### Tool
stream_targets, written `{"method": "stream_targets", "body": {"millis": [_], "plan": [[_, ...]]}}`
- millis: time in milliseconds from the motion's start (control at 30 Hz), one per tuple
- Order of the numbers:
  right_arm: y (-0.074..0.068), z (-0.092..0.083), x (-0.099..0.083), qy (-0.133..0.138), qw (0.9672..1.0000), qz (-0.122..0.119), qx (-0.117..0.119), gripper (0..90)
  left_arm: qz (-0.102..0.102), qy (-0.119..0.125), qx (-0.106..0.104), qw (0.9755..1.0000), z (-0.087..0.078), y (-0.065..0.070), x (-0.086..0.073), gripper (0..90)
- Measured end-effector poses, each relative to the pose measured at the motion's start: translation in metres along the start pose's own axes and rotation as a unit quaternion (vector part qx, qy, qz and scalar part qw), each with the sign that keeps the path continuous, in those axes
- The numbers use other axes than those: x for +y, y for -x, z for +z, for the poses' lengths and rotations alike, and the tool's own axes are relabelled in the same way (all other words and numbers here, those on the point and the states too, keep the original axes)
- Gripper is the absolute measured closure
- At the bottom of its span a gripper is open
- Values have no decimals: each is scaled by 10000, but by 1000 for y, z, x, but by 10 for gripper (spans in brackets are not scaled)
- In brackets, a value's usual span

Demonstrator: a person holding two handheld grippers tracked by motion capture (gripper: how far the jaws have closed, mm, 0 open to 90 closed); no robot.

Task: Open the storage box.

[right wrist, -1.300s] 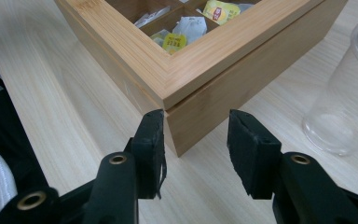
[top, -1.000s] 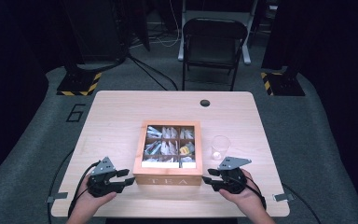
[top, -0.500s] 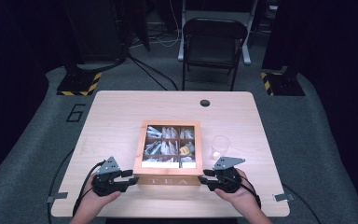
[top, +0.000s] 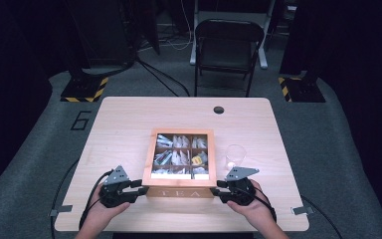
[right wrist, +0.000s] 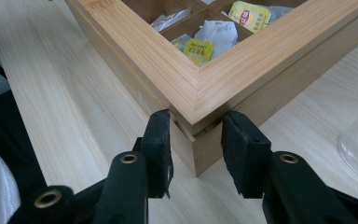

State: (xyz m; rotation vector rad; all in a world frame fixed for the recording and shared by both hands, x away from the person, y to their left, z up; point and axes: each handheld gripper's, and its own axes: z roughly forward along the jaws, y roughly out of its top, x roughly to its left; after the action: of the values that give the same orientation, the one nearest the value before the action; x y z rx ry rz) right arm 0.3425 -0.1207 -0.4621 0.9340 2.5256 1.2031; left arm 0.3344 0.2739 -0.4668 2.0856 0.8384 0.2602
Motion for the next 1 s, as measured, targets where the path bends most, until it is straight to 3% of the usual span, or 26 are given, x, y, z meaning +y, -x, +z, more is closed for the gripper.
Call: {"method": "stream_targets", "body": {"millis": [400,667,1000], "plan": [[0,-3,6,62,10000,47,13,630,21,60,40,10000,-5,0,7,617],[1,-13,18,126,9999,-5,-14,629,39,101,34,9999,-14,-1,20,621],[4,-20,28,169,9998,109,62,621,9,91,30,10000,-20,-2,32,622]]}}
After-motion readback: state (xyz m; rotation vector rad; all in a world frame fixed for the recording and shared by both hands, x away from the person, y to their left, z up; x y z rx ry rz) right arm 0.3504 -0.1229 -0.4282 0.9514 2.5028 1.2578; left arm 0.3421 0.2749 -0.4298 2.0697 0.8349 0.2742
